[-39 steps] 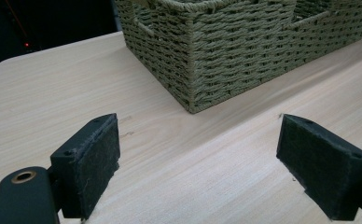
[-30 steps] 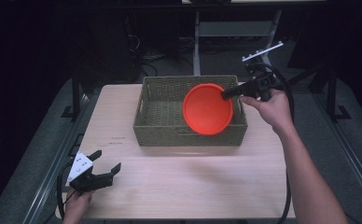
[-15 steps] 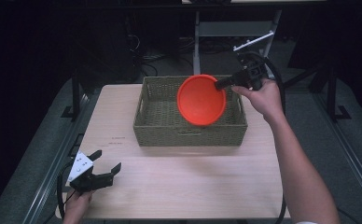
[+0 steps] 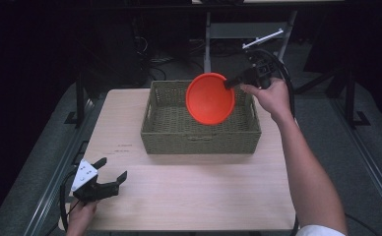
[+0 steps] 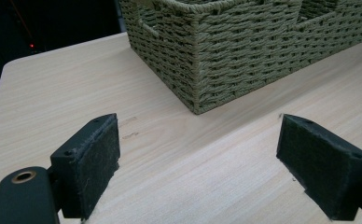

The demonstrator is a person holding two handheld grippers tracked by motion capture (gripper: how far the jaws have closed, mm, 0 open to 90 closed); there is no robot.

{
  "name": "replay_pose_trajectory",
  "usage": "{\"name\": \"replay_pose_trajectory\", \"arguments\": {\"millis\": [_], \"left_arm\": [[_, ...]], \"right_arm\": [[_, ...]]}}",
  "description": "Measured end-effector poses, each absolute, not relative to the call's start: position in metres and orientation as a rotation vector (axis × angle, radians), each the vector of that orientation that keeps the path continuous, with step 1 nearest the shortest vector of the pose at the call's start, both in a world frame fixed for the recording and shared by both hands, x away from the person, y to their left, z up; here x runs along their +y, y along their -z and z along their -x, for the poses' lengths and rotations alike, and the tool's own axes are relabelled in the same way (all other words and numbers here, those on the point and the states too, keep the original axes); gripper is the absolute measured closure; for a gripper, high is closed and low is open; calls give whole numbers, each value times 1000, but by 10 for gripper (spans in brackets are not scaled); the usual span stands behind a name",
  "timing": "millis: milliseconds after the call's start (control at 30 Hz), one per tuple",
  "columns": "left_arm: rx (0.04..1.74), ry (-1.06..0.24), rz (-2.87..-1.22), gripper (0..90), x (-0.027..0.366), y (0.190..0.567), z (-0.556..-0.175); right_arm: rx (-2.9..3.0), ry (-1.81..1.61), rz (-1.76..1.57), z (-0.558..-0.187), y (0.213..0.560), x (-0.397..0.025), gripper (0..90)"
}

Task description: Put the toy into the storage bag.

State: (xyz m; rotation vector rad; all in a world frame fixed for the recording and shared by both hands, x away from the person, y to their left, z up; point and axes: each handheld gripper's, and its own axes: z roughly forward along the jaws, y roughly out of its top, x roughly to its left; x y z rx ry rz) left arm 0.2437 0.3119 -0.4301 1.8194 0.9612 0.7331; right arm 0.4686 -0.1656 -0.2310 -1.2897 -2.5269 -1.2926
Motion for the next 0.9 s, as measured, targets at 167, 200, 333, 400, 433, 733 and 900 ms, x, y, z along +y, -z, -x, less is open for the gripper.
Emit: {"name": "replay_pose_trajectory", "arguments": {"millis": [167,200,333,400,433,733,900], "left_arm": [[966,-726,-1810,127,312,431,-245],[968,-724,-1809,127,312,431,-245],[962,-723,-1812,127,312,430,-245],[960,-724,-1815,127,312,431,-246],[960,-724,-1813,127,312,431,-245],[963,-727,-1818,127,314,430,-244],[963,-726,-1817,127,313,430,-244]], "right_arm": [[-2509,1290,1336,-479,238,-166,823],[-2510,1283,1345,-481,240,-165,823],[-2507,1272,1379,-488,247,-165,823],[-2500,1260,1404,-493,252,-164,823],[-2501,1257,1414,-494,254,-163,823],[-2503,1178,1488,-509,276,-152,823],[-2491,1154,1504,-516,284,-147,822]]}}
